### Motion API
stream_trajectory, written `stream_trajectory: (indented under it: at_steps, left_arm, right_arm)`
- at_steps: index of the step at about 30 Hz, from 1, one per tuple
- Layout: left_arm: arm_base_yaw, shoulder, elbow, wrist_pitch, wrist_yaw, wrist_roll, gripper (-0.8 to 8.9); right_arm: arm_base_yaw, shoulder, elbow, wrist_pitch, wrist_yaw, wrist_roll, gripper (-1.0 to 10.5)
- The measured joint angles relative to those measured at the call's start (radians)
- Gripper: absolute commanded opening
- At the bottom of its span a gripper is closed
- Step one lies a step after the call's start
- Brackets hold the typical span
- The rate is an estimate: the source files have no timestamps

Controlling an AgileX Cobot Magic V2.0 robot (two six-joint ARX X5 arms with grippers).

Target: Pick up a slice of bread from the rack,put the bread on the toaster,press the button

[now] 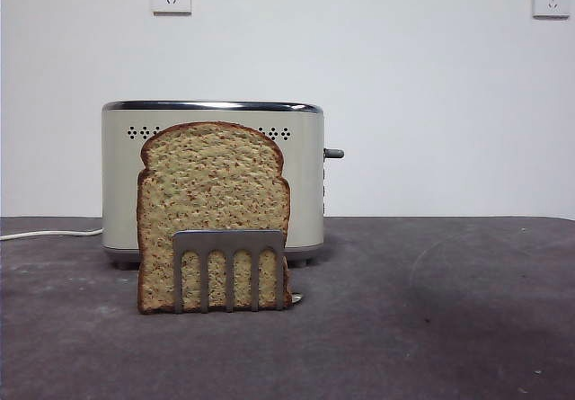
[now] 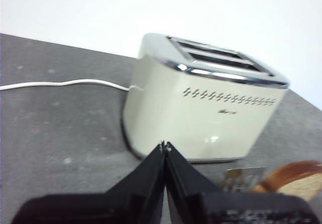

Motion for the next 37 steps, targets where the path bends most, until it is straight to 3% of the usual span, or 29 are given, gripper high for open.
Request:
stream_trajectory:
  at_steps: [3, 7, 15, 24, 31, 32, 36, 37]
  left_arm:
    - [0.0, 0.067, 0.074, -0.034, 0.076, 0.001, -0.08]
    - [0.0, 0.168, 0.18, -0.1, 0.203, 0.033, -0.08]
    - [0.0, 0.319, 0.388, -0.307, 0.409, 0.219, -0.08]
    - [-0.048, 0.424, 0.591, -0.6, 0.46, 0.418, -0.08]
    - [-0.085, 0.454, 0.671, -0.68, 0.449, 0.504, 0.11]
    - [-0.085, 0.457, 0.674, -0.68, 0.448, 0.507, 0.54]
    - [-0.09, 0.475, 0.684, -0.683, 0.418, 0.509, 6.31]
    - [-0.093, 0.478, 0.687, -0.683, 0.414, 0.51, 6.85]
  right_arm:
    - [0.0, 0.079, 0.094, -0.035, -0.075, -0.016, -0.1]
    - [0.0, 0.211, 0.251, -0.146, -0.209, -0.089, -0.1]
    - [0.002, 0.447, 0.571, -0.45, -0.387, -0.269, -0.1]
    - [0.039, 0.592, 0.841, -0.772, -0.437, -0.459, -0.1]
    - [0.051, 0.6, 0.878, -0.826, -0.438, -0.515, -0.1]
    - [0.051, 0.6, 0.878, -0.827, -0.438, -0.517, -0.1]
    - [0.051, 0.602, 0.878, -0.827, -0.437, -0.521, -0.1]
    - [0.051, 0.602, 0.878, -0.827, -0.437, -0.521, -0.1]
